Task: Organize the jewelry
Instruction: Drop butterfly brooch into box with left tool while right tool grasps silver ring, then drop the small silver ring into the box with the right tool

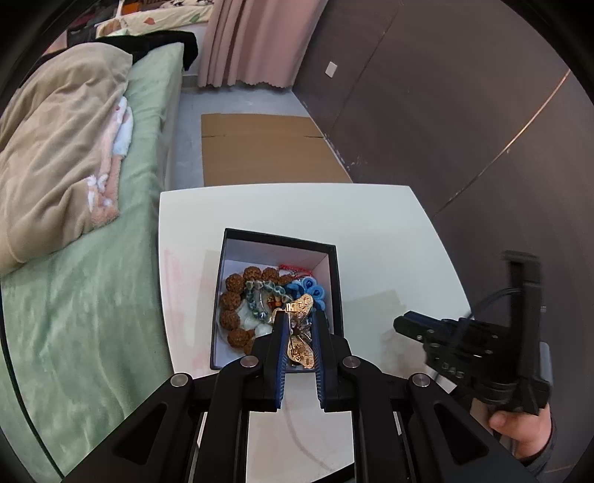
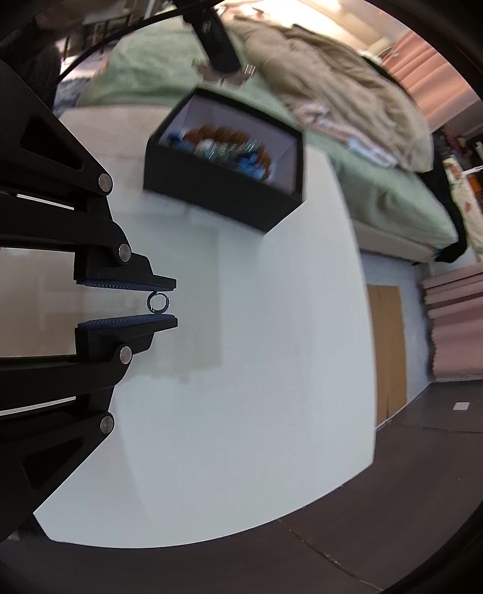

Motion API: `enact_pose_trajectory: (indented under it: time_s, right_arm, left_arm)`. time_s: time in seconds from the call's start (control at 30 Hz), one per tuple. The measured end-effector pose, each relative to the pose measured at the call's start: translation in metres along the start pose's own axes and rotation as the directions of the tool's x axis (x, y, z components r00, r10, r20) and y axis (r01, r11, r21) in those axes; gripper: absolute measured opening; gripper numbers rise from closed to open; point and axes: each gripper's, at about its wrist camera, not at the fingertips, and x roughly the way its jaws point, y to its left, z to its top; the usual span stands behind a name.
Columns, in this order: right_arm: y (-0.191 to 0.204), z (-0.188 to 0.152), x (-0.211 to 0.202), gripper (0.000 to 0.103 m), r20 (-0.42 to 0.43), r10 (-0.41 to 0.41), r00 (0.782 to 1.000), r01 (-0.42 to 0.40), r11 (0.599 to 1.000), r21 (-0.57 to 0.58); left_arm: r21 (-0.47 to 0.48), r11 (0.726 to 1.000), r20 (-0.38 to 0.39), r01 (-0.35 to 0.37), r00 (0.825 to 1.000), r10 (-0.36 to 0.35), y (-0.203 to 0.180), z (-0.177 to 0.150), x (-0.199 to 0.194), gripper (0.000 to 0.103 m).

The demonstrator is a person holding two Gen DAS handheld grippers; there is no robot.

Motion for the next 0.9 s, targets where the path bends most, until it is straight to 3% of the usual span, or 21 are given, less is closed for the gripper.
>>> enact_pose_trajectory:
  time_s: [0.1, 0.13, 0.17, 0.23, 0.47, 0.9]
  right_arm:
    - [0.002, 0.002, -0.020, 0.014, 0.062, 0.067, 0.996, -0.068, 0.998, 0.014]
    - [0.004, 0.004, -0.026, 0.014, 0.084, 0.088, 0.993, -0.089, 0.996, 0.013]
    - [0.007, 0.006, -0.030, 0.014, 0.101, 0.104, 0.989, -0.106, 0.994, 0.011]
    - [0.012, 0.010, -0.037, 0.014, 0.124, 0.134, 0.983, -0.136, 0.991, 0.005]
    - [0.047, 0.031, -0.047, 0.014, 0.161, 0.207, 0.965, -0.200, 0.978, -0.060]
    - [0.105, 0.055, -0.045, 0.016, 0.146, 0.322, 0.935, -0.296, 0.939, -0.178]
  left_arm:
    - [-0.017, 1.000, -0.009, 0.022, 1.000, -0.022, 0.005, 0.003, 0.000, 0.018]
    - [-0.019, 0.999, -0.003, 0.028, 1.000, -0.028, 0.007, 0.003, -0.001, 0.028]
    - [-0.022, 0.999, 0.004, 0.030, 1.000, -0.030, 0.009, 0.004, -0.004, 0.046]
    - [-0.028, 0.999, 0.037, 0.023, 0.999, -0.022, 0.013, 0.005, -0.013, 0.067]
    - [-0.059, 0.998, 0.104, 0.001, 0.995, 0.005, 0.033, 0.010, -0.039, 0.067]
    - [-0.093, 0.995, 0.128, -0.024, 0.991, 0.036, 0.061, 0.014, -0.055, 0.069]
